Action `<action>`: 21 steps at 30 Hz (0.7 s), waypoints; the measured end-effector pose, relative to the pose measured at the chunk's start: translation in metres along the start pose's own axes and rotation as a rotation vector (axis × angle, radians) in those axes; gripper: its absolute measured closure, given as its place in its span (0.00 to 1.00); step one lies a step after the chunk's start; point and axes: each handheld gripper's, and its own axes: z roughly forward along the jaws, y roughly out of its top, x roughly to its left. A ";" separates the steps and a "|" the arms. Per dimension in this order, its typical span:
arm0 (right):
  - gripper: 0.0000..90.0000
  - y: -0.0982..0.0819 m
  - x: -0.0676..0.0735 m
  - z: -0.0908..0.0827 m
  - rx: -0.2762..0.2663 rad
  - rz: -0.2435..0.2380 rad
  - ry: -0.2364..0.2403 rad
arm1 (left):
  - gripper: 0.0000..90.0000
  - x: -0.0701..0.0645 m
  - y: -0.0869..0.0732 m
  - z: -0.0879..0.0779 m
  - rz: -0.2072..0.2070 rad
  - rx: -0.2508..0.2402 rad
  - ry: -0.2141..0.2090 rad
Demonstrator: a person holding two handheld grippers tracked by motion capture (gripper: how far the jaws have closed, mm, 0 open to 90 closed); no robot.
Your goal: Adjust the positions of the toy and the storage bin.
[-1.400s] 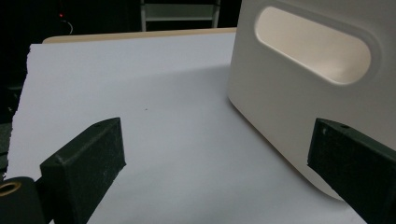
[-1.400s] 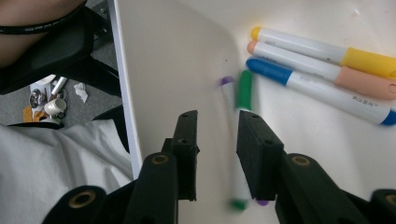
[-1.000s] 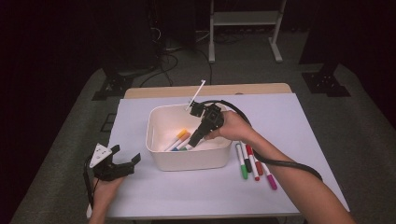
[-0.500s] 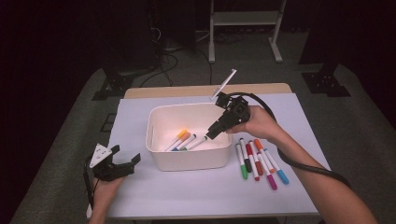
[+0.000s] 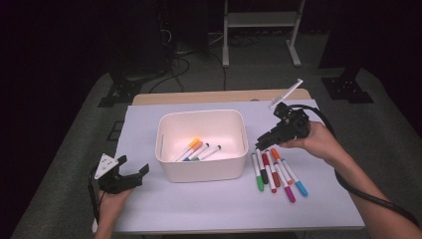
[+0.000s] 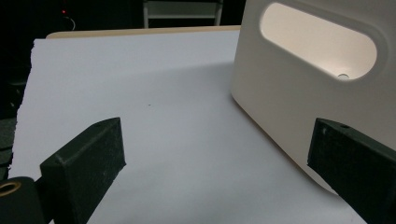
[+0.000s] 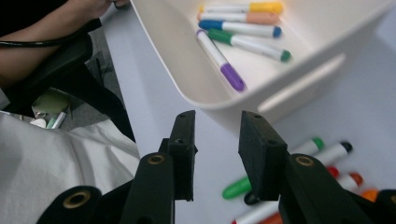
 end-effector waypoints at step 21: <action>0.68 -0.096 -0.045 0.019 -0.027 0.163 -0.044 | 0.03 0.000 0.000 0.000 -0.004 0.000 0.001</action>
